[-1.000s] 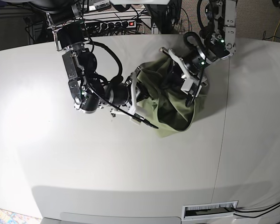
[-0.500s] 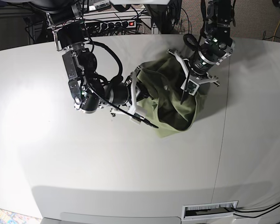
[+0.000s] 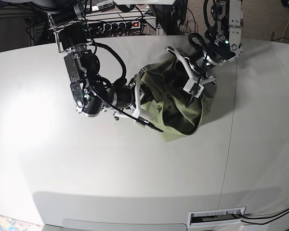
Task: Fold the T-shirt properly
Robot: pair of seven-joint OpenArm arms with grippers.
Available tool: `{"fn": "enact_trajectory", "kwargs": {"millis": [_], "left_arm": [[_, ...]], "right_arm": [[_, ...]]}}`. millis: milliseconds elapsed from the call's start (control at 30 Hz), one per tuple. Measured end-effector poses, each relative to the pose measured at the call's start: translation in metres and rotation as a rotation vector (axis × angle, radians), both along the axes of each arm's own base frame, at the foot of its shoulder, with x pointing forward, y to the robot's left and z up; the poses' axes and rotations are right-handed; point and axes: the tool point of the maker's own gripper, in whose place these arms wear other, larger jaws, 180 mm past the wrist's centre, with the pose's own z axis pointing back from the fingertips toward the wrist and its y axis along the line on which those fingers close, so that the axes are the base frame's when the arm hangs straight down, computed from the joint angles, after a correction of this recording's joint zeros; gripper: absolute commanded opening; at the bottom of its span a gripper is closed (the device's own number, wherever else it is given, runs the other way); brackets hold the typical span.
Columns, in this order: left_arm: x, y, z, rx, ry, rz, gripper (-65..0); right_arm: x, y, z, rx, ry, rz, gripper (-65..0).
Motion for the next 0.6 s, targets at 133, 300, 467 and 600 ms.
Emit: {"fn": "enact_trajectory", "kwargs": {"millis": [133, 300, 467, 600], "left_arm": [[-0.006, -0.003, -0.002, 0.009, 0.012, -0.044, -45.8], [-0.014, -0.003, -0.001, -0.049, 0.072, -0.066, -45.8], [-0.007, 0.017, 0.008, -0.109, 0.065, -0.005, -44.0], [-0.006, 0.021, 0.008, -0.106, 0.064, 0.006, -37.0]], "right_arm": [[0.000, 0.000, 0.000, 0.000, 0.000, 0.000, -64.8], [0.000, 0.000, 0.000, -0.001, 0.000, 0.000, -64.8], [0.000, 0.000, 0.000, -0.001, 0.000, 0.000, -64.8], [0.000, 0.000, 0.000, 0.000, 0.000, 0.000, -64.8]]}}
